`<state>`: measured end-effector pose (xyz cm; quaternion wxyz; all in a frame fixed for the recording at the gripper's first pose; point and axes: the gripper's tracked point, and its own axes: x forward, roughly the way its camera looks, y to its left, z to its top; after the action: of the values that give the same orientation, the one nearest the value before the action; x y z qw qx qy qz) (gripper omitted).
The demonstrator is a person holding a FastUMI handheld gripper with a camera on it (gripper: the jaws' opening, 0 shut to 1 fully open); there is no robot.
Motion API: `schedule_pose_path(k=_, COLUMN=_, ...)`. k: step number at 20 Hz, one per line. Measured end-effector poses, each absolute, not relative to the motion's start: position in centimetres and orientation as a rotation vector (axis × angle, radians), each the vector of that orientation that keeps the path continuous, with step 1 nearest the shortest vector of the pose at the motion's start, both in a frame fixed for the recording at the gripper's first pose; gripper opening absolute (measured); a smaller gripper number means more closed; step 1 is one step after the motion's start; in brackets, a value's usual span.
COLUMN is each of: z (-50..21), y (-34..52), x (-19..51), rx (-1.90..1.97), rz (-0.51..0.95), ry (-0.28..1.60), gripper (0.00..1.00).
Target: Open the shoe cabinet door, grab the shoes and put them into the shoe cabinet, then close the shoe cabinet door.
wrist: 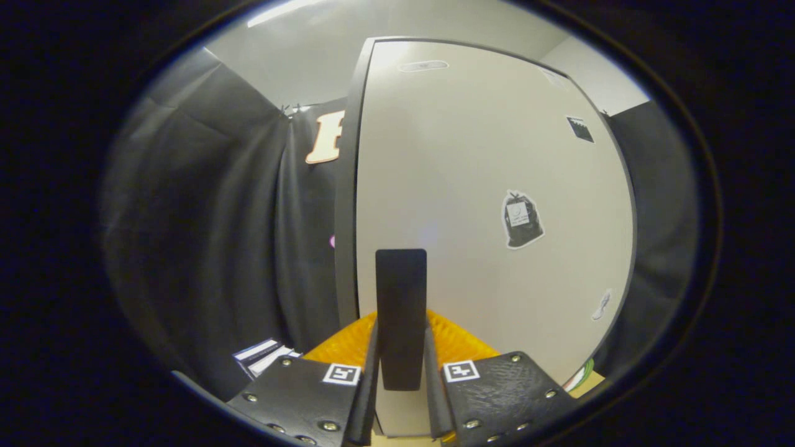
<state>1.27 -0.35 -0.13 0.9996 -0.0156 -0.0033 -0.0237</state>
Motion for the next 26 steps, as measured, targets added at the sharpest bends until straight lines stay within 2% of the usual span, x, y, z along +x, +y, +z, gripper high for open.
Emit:
schedule_pose_path(k=1, z=-0.2, y=-0.4, x=1.2, rx=-0.027, rz=-0.046, ry=-0.002, gripper=0.34)
schedule_pose_path(k=2, z=-0.2, y=-0.4, x=1.1, rx=-0.025, rz=-0.043, ry=0.008, gripper=0.28)
schedule_pose_path(k=11, z=-0.3, y=-0.5, x=-1.5, rx=0.017, rz=0.027, ry=0.055, gripper=0.27)
schedule_pose_path(k=20, z=0.2, y=-2.7, x=-9.2, rx=0.013, rz=0.135, ry=0.072, gripper=0.27)
schedule_pose_path(k=26, z=0.8, y=-7.6, x=-15.4, rx=0.008, rz=0.132, ry=0.07, gripper=0.27)
